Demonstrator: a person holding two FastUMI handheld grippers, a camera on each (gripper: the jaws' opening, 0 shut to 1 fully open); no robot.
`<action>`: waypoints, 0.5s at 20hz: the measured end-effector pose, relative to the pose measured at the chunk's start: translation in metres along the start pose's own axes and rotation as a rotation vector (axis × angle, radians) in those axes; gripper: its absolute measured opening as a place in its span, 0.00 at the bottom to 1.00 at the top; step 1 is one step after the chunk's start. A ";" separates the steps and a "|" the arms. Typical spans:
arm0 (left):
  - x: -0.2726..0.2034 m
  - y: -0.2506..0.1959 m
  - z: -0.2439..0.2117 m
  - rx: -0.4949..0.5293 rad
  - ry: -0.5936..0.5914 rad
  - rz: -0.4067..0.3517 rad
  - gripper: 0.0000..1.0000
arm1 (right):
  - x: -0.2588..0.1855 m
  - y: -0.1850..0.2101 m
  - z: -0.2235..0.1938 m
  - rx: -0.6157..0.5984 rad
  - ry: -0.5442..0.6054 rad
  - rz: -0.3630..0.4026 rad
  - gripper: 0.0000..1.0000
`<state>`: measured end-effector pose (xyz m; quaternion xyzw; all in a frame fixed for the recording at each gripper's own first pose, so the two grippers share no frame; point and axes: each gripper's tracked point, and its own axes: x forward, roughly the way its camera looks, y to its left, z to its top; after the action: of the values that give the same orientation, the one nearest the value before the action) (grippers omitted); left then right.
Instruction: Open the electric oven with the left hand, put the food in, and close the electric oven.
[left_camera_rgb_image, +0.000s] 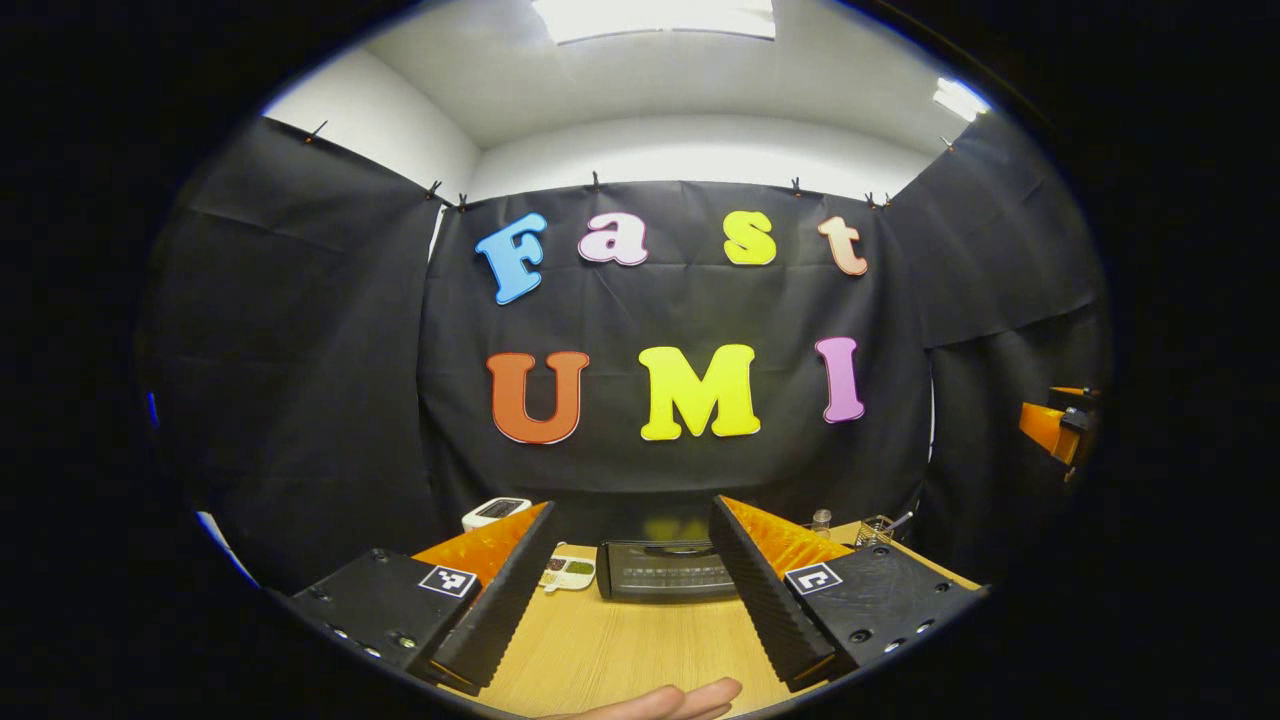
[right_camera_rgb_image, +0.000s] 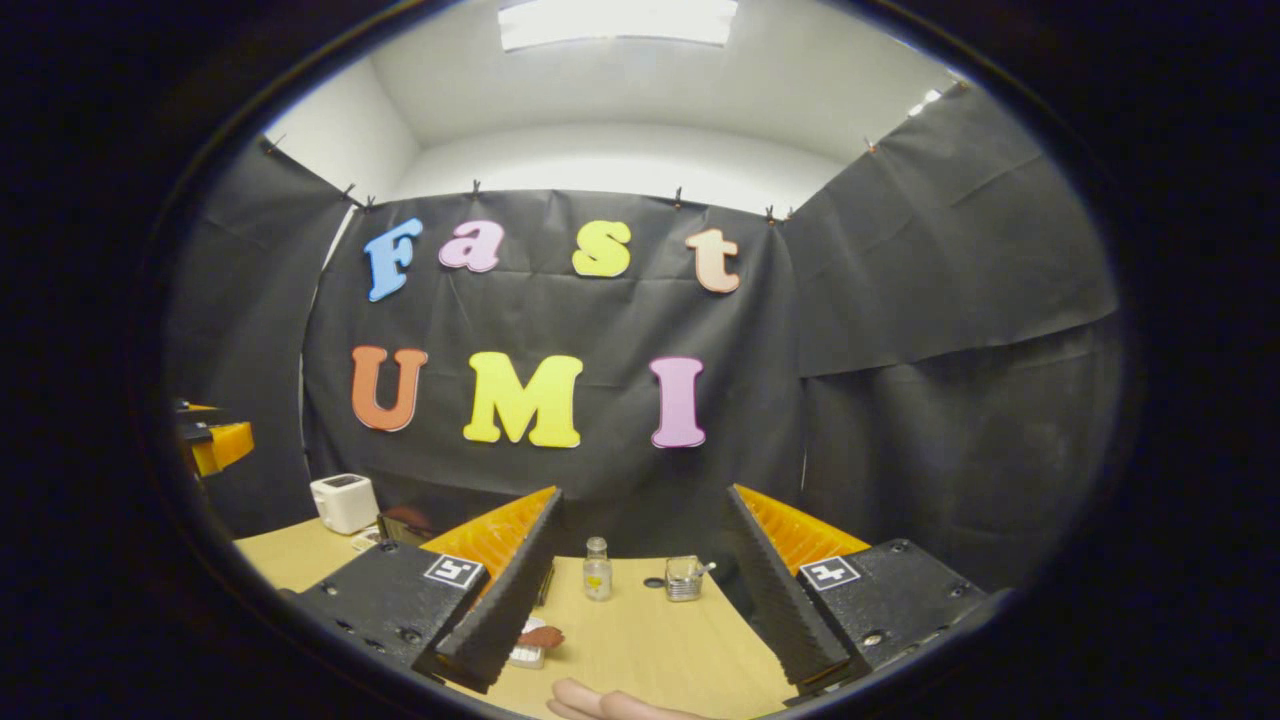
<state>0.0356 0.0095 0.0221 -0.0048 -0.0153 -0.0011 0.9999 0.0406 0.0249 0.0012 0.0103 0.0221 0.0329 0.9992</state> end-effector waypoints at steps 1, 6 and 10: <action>0.005 0.001 0.001 -0.001 -0.004 0.003 0.96 | 0.003 0.002 0.001 0.004 0.000 0.006 1.00; 0.039 -0.009 -0.002 -0.066 -0.023 -0.018 0.96 | 0.023 0.013 -0.001 -0.003 -0.012 0.047 1.00; 0.083 -0.015 -0.028 -0.099 0.054 -0.027 0.96 | 0.037 0.014 -0.002 0.005 -0.022 0.063 0.99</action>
<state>0.1198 -0.0064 -0.0035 -0.0539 0.0116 -0.0153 0.9984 0.0764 0.0412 -0.0026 0.0136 0.0106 0.0640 0.9978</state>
